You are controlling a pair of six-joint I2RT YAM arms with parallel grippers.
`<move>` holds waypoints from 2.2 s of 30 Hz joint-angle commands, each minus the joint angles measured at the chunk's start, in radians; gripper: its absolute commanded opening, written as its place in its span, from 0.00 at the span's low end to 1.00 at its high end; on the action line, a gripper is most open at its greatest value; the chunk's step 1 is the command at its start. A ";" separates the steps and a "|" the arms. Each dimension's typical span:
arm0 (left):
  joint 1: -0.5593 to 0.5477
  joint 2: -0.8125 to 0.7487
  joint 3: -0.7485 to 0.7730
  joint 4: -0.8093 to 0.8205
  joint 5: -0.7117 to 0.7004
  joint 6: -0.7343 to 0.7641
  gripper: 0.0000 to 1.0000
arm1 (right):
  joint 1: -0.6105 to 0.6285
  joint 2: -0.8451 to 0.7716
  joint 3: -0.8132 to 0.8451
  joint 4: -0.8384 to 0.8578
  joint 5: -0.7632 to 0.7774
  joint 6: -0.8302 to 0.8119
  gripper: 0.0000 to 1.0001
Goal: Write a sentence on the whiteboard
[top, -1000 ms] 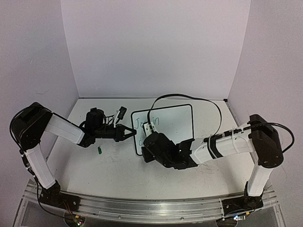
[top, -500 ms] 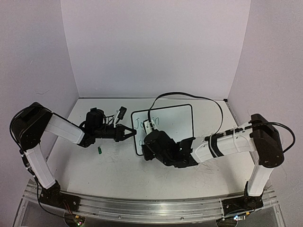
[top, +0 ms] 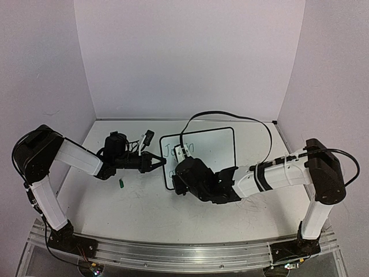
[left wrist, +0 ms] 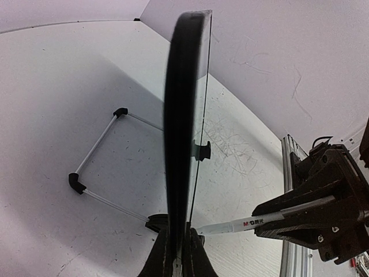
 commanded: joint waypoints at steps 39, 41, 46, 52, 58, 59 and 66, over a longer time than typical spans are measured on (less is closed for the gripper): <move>-0.013 -0.007 0.017 0.017 0.022 0.022 0.00 | -0.015 -0.019 -0.071 0.017 -0.014 0.088 0.00; -0.013 -0.007 0.017 0.016 0.021 0.022 0.00 | -0.014 -0.018 -0.074 0.015 -0.014 0.090 0.00; -0.013 -0.007 0.017 0.016 0.021 0.022 0.00 | -0.011 -0.021 -0.078 0.012 -0.017 0.098 0.00; -0.013 -0.006 0.017 0.015 0.021 0.023 0.00 | -0.009 -0.022 -0.079 0.007 -0.017 0.104 0.00; -0.013 -0.008 0.017 0.014 0.020 0.023 0.00 | -0.006 -0.022 -0.079 0.005 -0.020 0.108 0.00; -0.013 -0.008 0.017 0.014 0.021 0.023 0.00 | -0.006 -0.022 -0.077 0.005 -0.020 0.108 0.00; -0.013 -0.010 0.017 0.012 0.020 0.024 0.00 | -0.003 -0.023 -0.071 0.001 -0.014 0.104 0.00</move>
